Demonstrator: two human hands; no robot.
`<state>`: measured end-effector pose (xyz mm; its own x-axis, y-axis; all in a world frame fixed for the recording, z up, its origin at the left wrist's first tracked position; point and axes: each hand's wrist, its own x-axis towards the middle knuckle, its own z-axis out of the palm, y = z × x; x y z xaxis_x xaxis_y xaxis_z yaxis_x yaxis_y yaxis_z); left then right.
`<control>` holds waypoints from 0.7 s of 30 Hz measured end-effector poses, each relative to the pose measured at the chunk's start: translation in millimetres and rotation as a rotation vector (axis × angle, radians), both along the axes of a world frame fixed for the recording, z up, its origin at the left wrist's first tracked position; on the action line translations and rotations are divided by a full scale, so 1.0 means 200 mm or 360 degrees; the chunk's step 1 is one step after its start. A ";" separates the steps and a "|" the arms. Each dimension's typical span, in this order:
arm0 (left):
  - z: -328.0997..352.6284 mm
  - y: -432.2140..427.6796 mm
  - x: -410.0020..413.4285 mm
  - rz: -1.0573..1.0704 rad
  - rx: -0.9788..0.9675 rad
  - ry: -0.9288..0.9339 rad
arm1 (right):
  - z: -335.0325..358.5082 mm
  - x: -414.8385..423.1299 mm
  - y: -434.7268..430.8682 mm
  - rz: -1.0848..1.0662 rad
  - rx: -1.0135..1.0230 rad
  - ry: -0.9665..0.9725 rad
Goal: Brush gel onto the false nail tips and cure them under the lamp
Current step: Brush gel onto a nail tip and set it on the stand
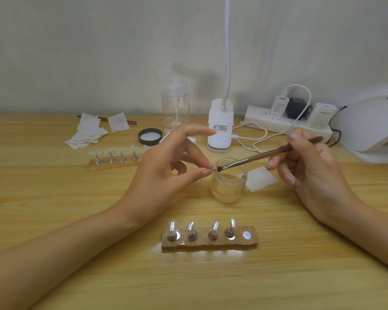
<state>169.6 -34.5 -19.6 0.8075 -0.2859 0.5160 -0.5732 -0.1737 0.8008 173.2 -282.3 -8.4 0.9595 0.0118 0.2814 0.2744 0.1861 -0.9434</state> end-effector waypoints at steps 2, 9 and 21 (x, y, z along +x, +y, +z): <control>0.00 0.00 0.00 0.0001 0.0007 -0.0011 | 0.00 0.01 -0.01 -0.0057 0.0044 0.0062; 0.01 0.00 0.00 -0.0017 0.0013 -0.0038 | 0.01 -0.01 0.01 0.0035 0.0039 -0.0003; 0.01 0.00 -0.01 -0.0035 0.0027 -0.0055 | 0.00 0.00 0.00 -0.0032 0.0041 0.0061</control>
<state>167.4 -35.5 -17.8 0.7826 -0.3126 0.5383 -0.6043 -0.1742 0.7775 173.3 -282.0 -7.7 0.9695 -0.0144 0.2446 0.2423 0.2052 -0.9483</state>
